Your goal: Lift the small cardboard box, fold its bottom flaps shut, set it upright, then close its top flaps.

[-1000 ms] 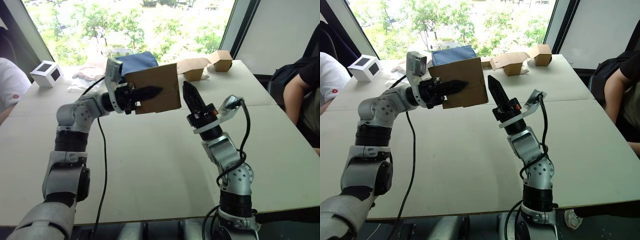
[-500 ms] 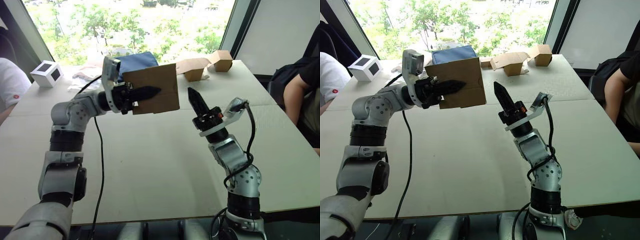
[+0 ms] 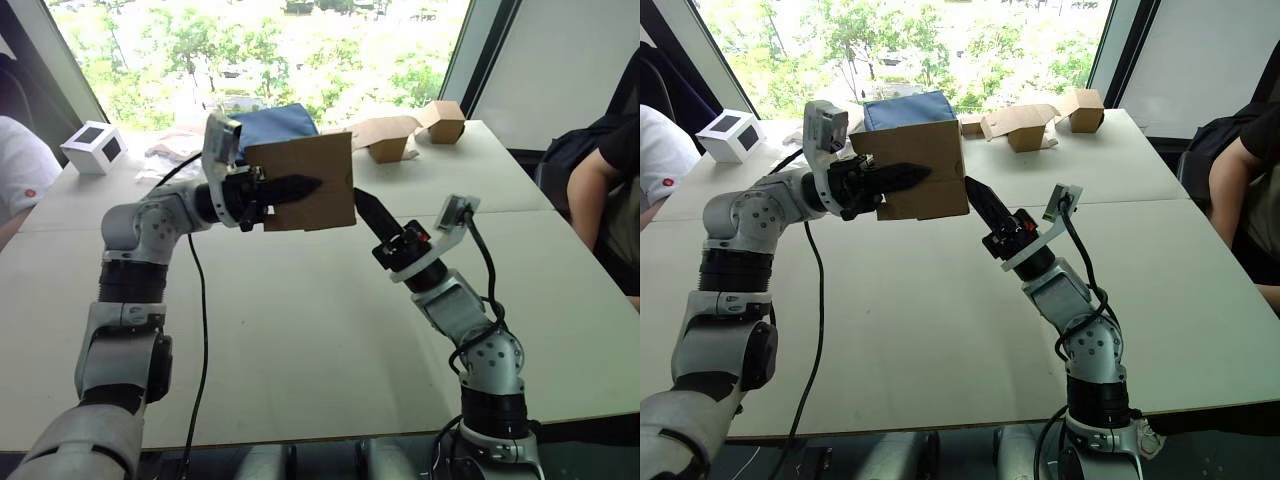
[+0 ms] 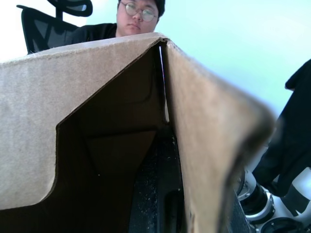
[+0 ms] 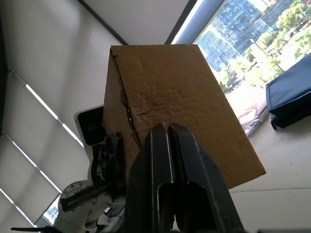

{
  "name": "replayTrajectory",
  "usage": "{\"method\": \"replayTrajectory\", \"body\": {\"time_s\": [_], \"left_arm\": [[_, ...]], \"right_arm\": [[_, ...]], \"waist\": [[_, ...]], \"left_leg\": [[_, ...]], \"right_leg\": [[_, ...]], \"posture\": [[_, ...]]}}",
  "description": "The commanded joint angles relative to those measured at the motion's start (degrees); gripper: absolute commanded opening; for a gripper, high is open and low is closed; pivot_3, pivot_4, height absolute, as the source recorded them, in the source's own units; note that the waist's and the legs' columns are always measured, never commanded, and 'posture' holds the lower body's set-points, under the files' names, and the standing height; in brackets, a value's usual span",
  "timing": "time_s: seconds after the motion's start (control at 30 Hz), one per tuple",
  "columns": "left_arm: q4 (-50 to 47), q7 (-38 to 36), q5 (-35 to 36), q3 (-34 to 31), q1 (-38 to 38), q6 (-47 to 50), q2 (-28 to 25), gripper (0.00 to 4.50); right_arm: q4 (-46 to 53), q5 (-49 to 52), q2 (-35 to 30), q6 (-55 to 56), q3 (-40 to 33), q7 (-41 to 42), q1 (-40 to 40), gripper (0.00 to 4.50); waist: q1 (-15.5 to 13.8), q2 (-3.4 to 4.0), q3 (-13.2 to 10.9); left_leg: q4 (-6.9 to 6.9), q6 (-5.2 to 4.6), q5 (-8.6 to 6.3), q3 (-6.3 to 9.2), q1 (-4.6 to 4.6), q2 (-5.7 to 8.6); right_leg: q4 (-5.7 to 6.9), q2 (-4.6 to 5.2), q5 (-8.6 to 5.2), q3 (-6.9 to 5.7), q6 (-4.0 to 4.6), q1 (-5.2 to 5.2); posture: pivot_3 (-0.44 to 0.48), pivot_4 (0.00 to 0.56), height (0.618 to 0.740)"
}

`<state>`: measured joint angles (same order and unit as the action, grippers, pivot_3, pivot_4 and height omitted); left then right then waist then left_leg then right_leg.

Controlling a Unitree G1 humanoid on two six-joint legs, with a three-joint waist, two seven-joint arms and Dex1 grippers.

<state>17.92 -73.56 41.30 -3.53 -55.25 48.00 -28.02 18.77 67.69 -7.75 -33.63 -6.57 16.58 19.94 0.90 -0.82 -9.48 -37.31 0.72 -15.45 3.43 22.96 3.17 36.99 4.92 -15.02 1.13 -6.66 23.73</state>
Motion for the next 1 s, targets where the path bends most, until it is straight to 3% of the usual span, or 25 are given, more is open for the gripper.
{"method": "replayTrajectory", "body": {"time_s": [0.03,0.17,0.23,0.4,0.57,0.7,1.0], "left_arm": [[-2.18,-1.02,-4.28,3.99,-3.82,0.04,-4.04,0.00],[-3.29,-1.00,-12.35,12.90,-9.26,1.35,-8.96,0.00],[-5.01,-7.30,-18.59,22.12,-12.55,0.07,-13.38,0.00],[-7.99,-15.66,-26.37,34.44,-17.96,-1.66,-16.55,0.00],[-12.93,-18.08,-32.31,43.77,-21.60,0.81,-15.55,0.00],[-14.50,-18.11,-34.38,46.89,-23.19,6.15,-13.31,0.00],[-20.10,-18.02,-37.04,52.62,-19.47,5.33,-14.88,0.00]], "right_arm": [[6.50,0.19,-8.64,-3.08,-3.98,1.97,-3.34,0.05],[9.25,-4.08,-24.30,-7.09,-6.00,10.73,-9.07,0.05],[10.38,-6.48,-32.57,-8.45,-7.12,16.57,-11.61,0.05],[12.24,-12.10,-43.49,-7.99,-6.80,24.70,-14.41,0.05],[15.29,-16.70,-46.33,-7.45,-4.31,27.38,-14.87,0.05],[16.92,-21.76,-47.27,-6.99,-1.78,27.48,-14.95,0.05],[18.54,-24.55,-46.62,-10.57,2.05,25.54,-10.97,0.05]], "waist": [[-0.17,-0.01,0.00],[-0.22,-0.05,-0.03],[-0.18,-0.04,-0.03],[0.08,0.00,-0.05],[-0.12,-0.05,-0.11],[-0.26,-0.08,-0.13],[-0.24,-0.06,-0.14]], "left_leg": [[-0.01,-0.01,0.00,0.00,0.04,0.02],[-0.07,-0.06,-0.04,0.00,0.10,0.06],[-0.06,-0.07,-0.04,0.00,0.09,0.05],[-0.01,-0.14,-0.08,-0.06,-0.02,-0.10],[-0.03,-0.15,-0.09,-0.01,0.03,-0.20],[-0.20,-0.18,-0.10,0.04,0.22,-0.18],[-0.42,-0.28,-0.16,0.10,0.27,-0.19]], "right_leg": [[0.00,0.02,0.00,-0.01,0.00,0.00],[-0.13,0.04,-0.01,-0.05,-0.02,-0.02],[-0.18,0.02,-0.03,-0.06,-0.05,-0.04],[-0.53,-0.23,-0.06,-0.05,-0.11,-0.30],[-0.57,-0.25,-0.07,-0.06,-0.10,-0.30],[-0.61,-0.24,-0.06,-0.05,-0.12,-0.28],[-0.56,-0.25,-0.06,-0.04,-0.13,-0.29]], "posture": [[0.000,0.150,0.740],[0.000,0.150,0.740],[0.000,0.150,0.740],[0.000,0.150,0.740],[0.000,0.150,0.740],[0.000,0.150,0.740],[0.000,0.150,0.740]]}}
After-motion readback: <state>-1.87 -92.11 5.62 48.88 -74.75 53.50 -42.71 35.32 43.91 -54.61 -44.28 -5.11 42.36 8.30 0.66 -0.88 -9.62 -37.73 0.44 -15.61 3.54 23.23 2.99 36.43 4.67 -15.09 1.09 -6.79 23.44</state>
